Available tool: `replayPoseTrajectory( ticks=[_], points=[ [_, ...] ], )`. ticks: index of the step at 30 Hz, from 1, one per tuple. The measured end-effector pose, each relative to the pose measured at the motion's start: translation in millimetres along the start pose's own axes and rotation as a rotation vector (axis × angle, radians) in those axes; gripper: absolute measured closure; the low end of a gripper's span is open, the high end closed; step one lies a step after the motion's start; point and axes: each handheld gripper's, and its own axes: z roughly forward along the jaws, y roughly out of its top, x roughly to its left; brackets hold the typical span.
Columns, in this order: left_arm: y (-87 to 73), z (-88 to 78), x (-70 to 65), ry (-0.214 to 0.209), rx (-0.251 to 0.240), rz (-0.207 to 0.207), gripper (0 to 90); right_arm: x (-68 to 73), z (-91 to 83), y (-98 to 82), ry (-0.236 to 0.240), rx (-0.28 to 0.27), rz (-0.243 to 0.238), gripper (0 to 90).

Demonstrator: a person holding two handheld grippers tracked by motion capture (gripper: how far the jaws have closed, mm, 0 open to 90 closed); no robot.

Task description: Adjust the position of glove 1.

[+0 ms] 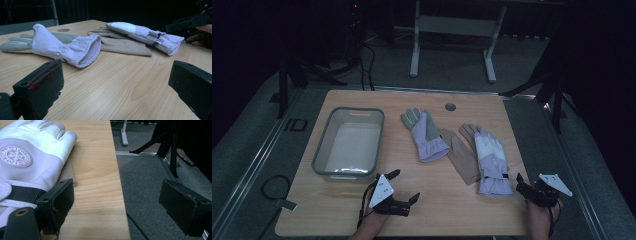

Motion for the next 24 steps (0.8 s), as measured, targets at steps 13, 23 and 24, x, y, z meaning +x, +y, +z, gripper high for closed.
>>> replayPoseTrajectory(
  ticks=[13,23,24],
  points=[
    [0.1,0.0,-1.1,0.001,0.004,0.004,0.1,1.0,0.8,12.9,0.071,0.093,-0.009,12.6],
    [0.0,-0.3,-1.4,-0.001,0.006,0.008,0.1,1.8,-1.6,43.5,0.120,0.139,-0.013,11.2],
    [0.0,-0.4,-1.3,-0.002,0.006,0.008,0.1,4.7,-2.8,53.3,0.116,0.130,-0.023,13.5]
  ],
)
